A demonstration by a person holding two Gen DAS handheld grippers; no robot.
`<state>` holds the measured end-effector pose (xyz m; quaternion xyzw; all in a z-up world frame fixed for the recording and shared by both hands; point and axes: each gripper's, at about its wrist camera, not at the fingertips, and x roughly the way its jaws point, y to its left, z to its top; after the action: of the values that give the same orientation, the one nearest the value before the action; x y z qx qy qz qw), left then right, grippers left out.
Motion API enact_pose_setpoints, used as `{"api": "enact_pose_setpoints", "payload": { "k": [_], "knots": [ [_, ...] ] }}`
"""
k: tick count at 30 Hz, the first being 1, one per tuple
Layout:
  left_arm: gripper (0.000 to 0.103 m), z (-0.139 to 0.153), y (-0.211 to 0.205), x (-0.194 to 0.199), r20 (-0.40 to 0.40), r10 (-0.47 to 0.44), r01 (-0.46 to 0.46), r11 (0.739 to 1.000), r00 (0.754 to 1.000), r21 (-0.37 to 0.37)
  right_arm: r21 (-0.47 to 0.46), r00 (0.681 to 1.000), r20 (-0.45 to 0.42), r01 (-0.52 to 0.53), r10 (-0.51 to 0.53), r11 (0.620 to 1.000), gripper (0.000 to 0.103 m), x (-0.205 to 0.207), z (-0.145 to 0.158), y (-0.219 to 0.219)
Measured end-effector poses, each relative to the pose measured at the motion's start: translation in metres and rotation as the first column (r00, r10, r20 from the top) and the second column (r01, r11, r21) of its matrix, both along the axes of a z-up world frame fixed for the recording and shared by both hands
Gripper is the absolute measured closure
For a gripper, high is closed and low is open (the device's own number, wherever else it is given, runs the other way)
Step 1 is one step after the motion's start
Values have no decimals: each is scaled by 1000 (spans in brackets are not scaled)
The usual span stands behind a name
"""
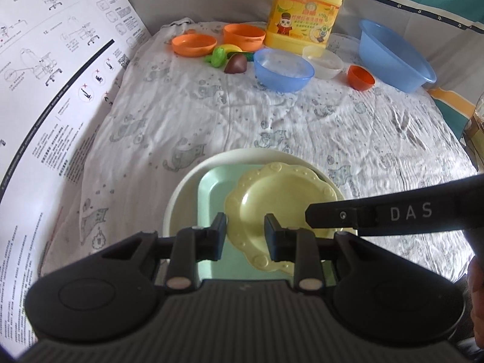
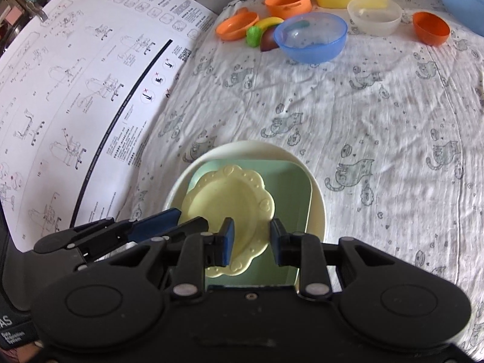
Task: Organize plates and bowls
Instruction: 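Carry the yellow plate with both grippers over the green plate and lower it, then open both grippers to release the yellow plate onto the green plate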
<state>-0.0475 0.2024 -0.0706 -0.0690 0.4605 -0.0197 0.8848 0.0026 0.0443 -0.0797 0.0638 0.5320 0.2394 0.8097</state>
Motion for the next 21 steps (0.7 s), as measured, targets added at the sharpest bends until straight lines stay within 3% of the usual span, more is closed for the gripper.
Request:
{"api": "enact_pose_setpoints", "payload": {
  "k": [21],
  "knots": [
    [76,-18,5,10,-37,-9,8,1000,999,-19,-31,1000,-29,1,-2,1000,76,9,-16,10]
  ]
}}
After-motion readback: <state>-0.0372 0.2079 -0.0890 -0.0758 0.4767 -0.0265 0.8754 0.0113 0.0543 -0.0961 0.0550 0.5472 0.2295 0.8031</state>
